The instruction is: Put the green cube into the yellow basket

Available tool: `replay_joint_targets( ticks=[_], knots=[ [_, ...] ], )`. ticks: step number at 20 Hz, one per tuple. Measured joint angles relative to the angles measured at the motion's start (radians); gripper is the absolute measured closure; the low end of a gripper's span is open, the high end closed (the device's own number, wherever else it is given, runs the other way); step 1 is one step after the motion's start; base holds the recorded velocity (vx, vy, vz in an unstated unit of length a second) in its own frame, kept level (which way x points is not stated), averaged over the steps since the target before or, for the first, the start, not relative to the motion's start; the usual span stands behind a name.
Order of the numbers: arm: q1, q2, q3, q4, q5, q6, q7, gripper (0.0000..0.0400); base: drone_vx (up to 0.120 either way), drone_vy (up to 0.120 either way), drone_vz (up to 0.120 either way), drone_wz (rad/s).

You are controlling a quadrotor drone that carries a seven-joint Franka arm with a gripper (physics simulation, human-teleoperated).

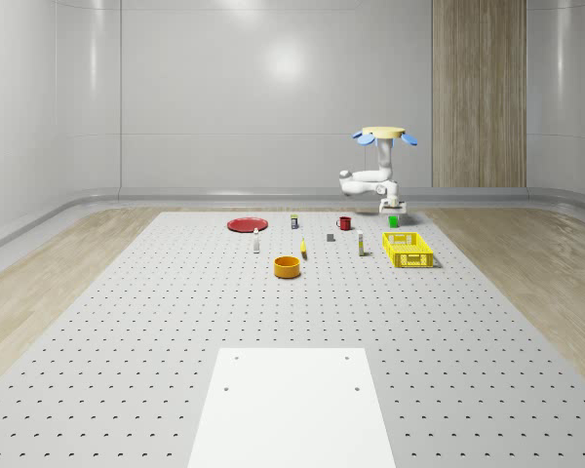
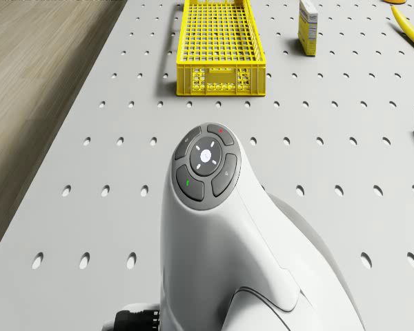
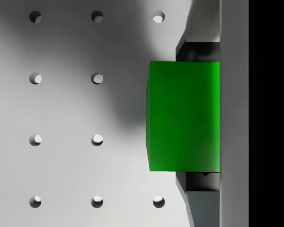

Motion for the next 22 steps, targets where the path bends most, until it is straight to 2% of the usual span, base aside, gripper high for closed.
replay_joint_targets(
  ticks=[3,7,17,22],
  knots=[
    [-0.004,-0.007,0.024,-0.002,0.026,0.001,0.007,0.0148,0.0,-0.013,0.12,0.0],
    [-0.008,-0.018,0.042,-0.003,0.046,0.008,0.014,0.0148,0.02,-0.12,0.12,0.0],
    [-0.014,-0.05,0.057,-0.002,0.069,0.035,0.019,0.0148,0.12,-0.008,0.12,0.0],
    [-0.017,-0.065,0.06,-0.002,0.076,0.049,0.021,0.0148,0.12,0.0,0.0,0.0]
  ],
)
